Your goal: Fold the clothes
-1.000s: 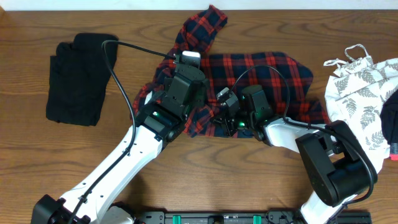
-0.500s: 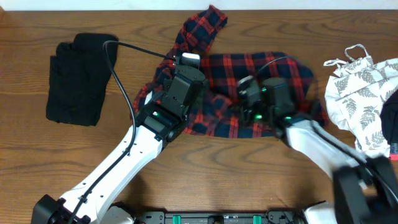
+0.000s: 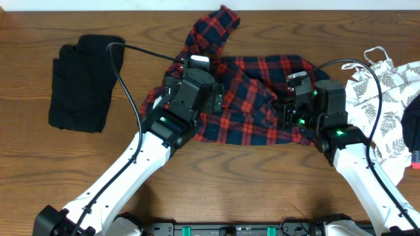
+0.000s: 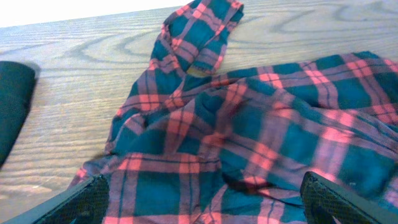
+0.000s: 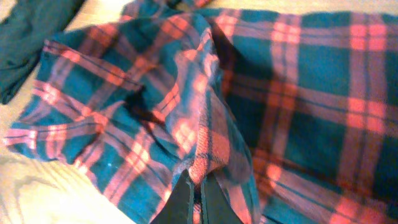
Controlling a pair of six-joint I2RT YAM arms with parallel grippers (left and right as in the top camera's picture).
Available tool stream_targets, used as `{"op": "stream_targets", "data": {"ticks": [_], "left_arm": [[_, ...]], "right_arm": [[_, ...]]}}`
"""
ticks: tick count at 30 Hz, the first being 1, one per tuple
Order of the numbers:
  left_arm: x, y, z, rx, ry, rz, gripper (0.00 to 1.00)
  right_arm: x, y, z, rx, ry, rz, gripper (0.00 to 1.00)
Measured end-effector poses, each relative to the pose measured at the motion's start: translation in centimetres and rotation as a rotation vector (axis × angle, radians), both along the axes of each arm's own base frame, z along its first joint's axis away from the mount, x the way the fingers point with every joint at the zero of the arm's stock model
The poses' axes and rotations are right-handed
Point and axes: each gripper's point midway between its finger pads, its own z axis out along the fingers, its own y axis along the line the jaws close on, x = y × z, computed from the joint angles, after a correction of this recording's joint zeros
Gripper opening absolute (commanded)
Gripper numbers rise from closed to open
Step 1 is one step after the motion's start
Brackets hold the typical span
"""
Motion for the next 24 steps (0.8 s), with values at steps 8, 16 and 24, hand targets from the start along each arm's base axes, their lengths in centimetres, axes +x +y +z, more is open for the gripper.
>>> {"op": "stream_targets", "data": {"ticks": [8, 16, 24], "left_arm": [[-0.3, 1.8, -1.1, 0.035, 0.055, 0.033, 0.98], [-0.5, 2.2, -1.5, 0.046, 0.073, 0.039, 0.98], [-0.6, 2.2, -1.5, 0.046, 0.074, 0.038, 0.98]], "right_arm": [[0.4, -3.8, -1.2, -0.065, 0.046, -0.134, 0.01], [1.4, -7.6, -0.6, -0.094, 0.046, -0.261, 0.01], [3.3, -6.6, 5.3, 0.016, -0.013, -0.229, 0.01]]}}
